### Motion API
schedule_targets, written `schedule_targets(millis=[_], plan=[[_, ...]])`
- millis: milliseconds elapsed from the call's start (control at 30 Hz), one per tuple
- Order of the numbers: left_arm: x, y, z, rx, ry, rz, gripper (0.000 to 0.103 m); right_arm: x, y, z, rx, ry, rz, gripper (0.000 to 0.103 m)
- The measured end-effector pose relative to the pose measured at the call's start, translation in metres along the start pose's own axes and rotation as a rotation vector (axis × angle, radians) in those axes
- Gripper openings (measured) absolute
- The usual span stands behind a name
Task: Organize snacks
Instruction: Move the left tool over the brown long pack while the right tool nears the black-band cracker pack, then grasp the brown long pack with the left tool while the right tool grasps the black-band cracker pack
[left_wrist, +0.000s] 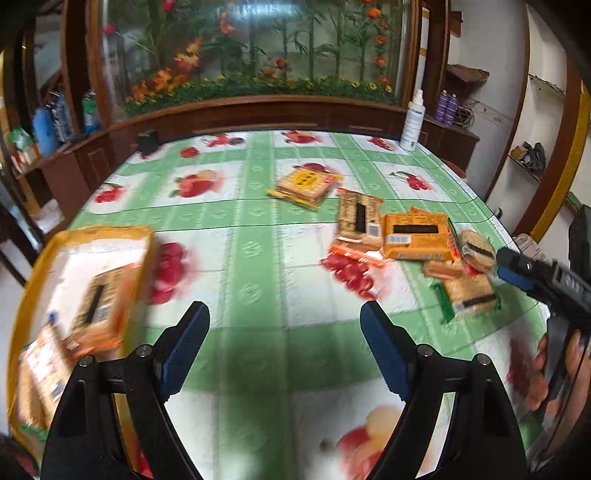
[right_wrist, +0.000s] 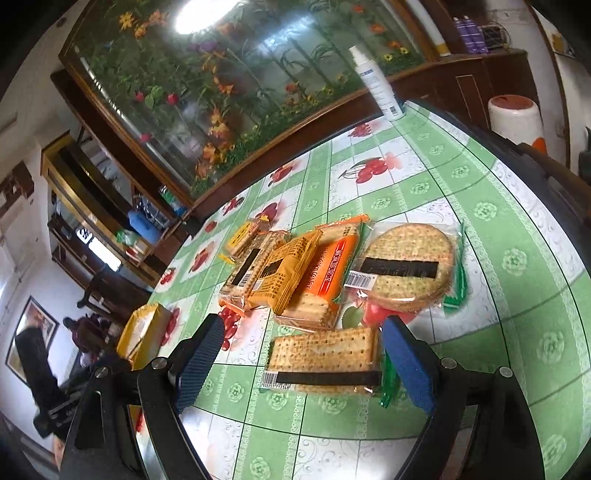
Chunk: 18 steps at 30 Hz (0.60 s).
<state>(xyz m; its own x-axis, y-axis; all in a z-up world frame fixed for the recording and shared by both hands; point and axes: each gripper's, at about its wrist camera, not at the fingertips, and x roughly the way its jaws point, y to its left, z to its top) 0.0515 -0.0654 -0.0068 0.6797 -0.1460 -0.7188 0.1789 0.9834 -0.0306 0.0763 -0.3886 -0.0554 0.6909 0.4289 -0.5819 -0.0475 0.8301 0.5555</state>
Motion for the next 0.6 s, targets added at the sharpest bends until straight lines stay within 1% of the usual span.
schedule_targets(millis=[67,167,300,367,533,600], plan=[[0.018,-0.008,0.014,-0.002,0.012,-0.04,0.084,0.001,0.003,0.002,-0.023,0.008,0.0,0.089],[0.042,-0.021,0.032,0.018,0.037,-0.072,0.084,0.005,0.008,0.005,-0.064,0.026,-0.003,0.09],[0.074,-0.036,0.045,0.06,0.083,-0.091,0.084,0.014,0.017,0.005,-0.152,0.075,-0.021,0.091],[0.087,-0.04,0.048,0.062,0.107,-0.105,0.084,0.019,0.026,0.004,-0.232,0.108,-0.042,0.091],[0.114,-0.049,0.059,0.054,0.164,-0.156,0.084,0.028,0.051,-0.009,-0.478,0.193,-0.114,0.091],[0.124,-0.053,0.063,0.05,0.182,-0.176,0.084,0.031,0.056,-0.014,-0.545,0.209,-0.135,0.091]])
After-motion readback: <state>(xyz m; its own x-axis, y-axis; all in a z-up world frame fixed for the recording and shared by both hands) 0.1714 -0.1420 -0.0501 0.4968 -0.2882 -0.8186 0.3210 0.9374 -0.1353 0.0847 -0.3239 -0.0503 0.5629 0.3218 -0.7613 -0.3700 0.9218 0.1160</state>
